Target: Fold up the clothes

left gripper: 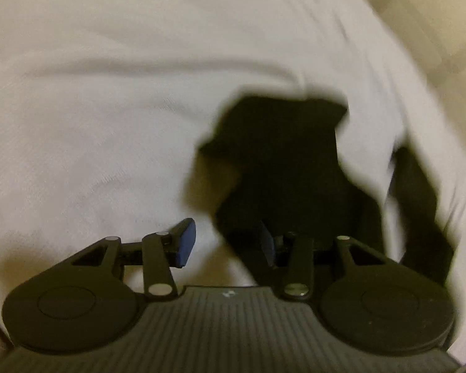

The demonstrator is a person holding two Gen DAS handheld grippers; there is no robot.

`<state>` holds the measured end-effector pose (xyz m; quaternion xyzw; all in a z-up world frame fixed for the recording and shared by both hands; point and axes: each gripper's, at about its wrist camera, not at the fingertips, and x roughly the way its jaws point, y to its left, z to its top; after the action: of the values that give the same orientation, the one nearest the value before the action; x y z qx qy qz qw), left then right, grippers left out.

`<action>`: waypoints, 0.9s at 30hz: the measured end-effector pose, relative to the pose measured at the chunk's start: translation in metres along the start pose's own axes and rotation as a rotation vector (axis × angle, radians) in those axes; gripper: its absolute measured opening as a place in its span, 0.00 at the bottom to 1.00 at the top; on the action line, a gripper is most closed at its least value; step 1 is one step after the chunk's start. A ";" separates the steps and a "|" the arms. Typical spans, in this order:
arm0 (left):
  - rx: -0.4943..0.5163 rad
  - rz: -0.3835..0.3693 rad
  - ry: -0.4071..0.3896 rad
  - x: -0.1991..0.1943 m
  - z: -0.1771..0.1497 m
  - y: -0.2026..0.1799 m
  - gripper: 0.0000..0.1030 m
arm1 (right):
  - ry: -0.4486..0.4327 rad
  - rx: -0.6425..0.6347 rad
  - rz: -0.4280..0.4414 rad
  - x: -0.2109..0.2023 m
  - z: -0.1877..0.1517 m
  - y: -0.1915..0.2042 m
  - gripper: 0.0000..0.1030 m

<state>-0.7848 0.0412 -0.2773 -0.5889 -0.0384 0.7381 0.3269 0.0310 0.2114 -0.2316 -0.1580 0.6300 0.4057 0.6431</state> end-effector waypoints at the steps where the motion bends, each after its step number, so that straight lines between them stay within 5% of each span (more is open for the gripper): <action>1: -0.047 -0.017 -0.022 -0.002 0.008 0.006 0.45 | 0.002 0.001 -0.004 0.001 0.001 0.000 0.19; 4: -0.136 -0.063 -0.044 0.004 0.031 0.020 0.52 | 0.009 0.002 -0.022 0.006 0.002 0.002 0.23; 6: -0.216 -0.122 -0.026 0.019 0.040 0.025 0.47 | 0.012 0.000 -0.037 0.010 0.001 0.005 0.24; 7: -0.217 -0.148 -0.023 0.022 0.043 0.021 0.39 | 0.013 -0.002 -0.047 0.012 0.000 0.006 0.24; 9: -0.158 -0.186 -0.050 0.015 0.047 0.007 0.00 | 0.012 -0.005 -0.061 0.014 -0.001 0.009 0.24; 12: -0.007 -0.221 -0.154 -0.016 0.058 -0.027 0.00 | 0.008 -0.017 -0.081 0.012 -0.001 0.013 0.24; 15: 0.275 -0.177 -0.316 -0.070 0.058 -0.064 0.07 | 0.008 -0.023 -0.093 0.012 -0.002 0.015 0.24; 17: 0.434 -0.065 -0.358 -0.082 0.051 -0.074 0.20 | 0.006 -0.013 -0.097 0.011 -0.003 0.015 0.25; 19: 0.488 0.051 -0.289 -0.068 0.045 -0.062 0.36 | 0.007 -0.008 -0.101 0.012 -0.005 0.016 0.25; 21: 0.390 0.133 -0.125 -0.039 0.044 -0.027 0.35 | 0.008 -0.002 -0.110 0.012 -0.006 0.017 0.25; 23: 0.184 0.124 -0.015 -0.024 0.044 0.009 0.34 | 0.004 0.010 -0.109 0.012 -0.007 0.017 0.27; 25: -0.019 0.036 -0.006 -0.026 0.039 0.034 0.36 | 0.004 0.015 -0.112 0.012 -0.008 0.018 0.28; 27: -0.098 -0.004 -0.040 -0.030 0.036 0.038 0.56 | 0.002 0.015 -0.115 0.012 -0.008 0.018 0.28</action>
<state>-0.8307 0.0071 -0.2578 -0.5893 -0.0823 0.7463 0.2984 0.0109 0.2210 -0.2386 -0.1897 0.6235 0.3631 0.6659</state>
